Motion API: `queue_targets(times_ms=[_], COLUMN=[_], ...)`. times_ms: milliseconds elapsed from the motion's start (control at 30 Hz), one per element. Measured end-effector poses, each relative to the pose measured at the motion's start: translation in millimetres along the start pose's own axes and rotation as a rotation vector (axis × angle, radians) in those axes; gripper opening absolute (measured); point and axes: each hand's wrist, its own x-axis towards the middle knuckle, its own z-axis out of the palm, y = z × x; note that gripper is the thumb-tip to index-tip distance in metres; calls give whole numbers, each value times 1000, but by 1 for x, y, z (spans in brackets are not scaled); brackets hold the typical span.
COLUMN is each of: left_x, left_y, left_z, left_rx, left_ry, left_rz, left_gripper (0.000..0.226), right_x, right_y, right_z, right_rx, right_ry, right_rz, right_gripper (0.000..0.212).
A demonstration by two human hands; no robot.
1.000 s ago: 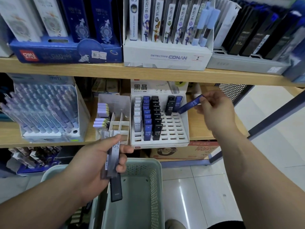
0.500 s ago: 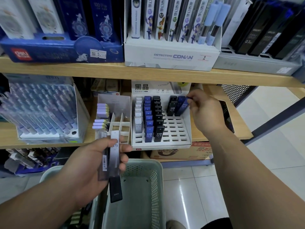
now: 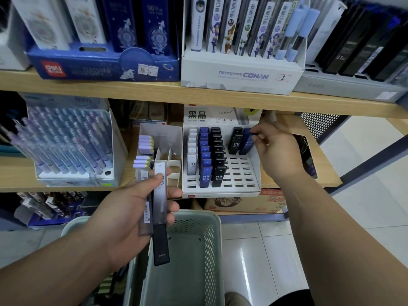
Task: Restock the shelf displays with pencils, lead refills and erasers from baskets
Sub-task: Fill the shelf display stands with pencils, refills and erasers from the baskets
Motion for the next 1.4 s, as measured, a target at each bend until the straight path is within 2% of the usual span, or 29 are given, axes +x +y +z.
queue_targets(times_ms=[200, 367, 500, 733, 833, 900, 967, 1033, 1067, 1133, 1200, 1267, 1400], left_x=[0, 2, 3, 0, -4, -7, -8, -9, -10, -11, -13, -13, -12], left_y=[-1, -1, -1, -7, -8, -9, -10, -11, -12, -14, -18, -20, -18], left_z=[-1, -2, 0, 0, 3, 4, 6, 7, 7, 8, 10, 11, 8], left_rx=[19, 21, 9, 72, 63, 39, 43, 70, 90, 133, 177, 198, 202], left_ry=[-1, -39, -70, -110, -131, -148, -163, -187, -208, -250, -276, -282, -265], left_rz=[-3, -29, -56, -55, -52, -46, -40, -39, -42, -51, -53, -45, -34], left_gripper=[23, 23, 23, 26, 21, 18, 18, 21, 17, 10, 7, 6, 13], right_x=[-4, -6, -9, -19, -25, -25, -22, -21, -23, -34, -45, -48, -46], right_y=[0, -3, -5, -9, -13, -20, -32, -54, -68, -98, -114, -119, -123], right_z=[4, 5, 7, -4, -10, -20, -33, -46, -51, -56, -52, -45, -38], right_rx=[-11, -23, -25, 7, 8, -33, -97, 60, 243, 582, 690, 699, 769], right_ry=[53, -34, -179, -238, -270, -224, -58, 17, -63, -363, -579, -653, -663], right_rz=[91, 141, 250, 305, 317, 343, 293, 252, 278, 333, 302, 273, 333], right_gripper=[22, 36, 50, 47, 46, 46, 39, 22, 17, 13, 10, 8, 6])
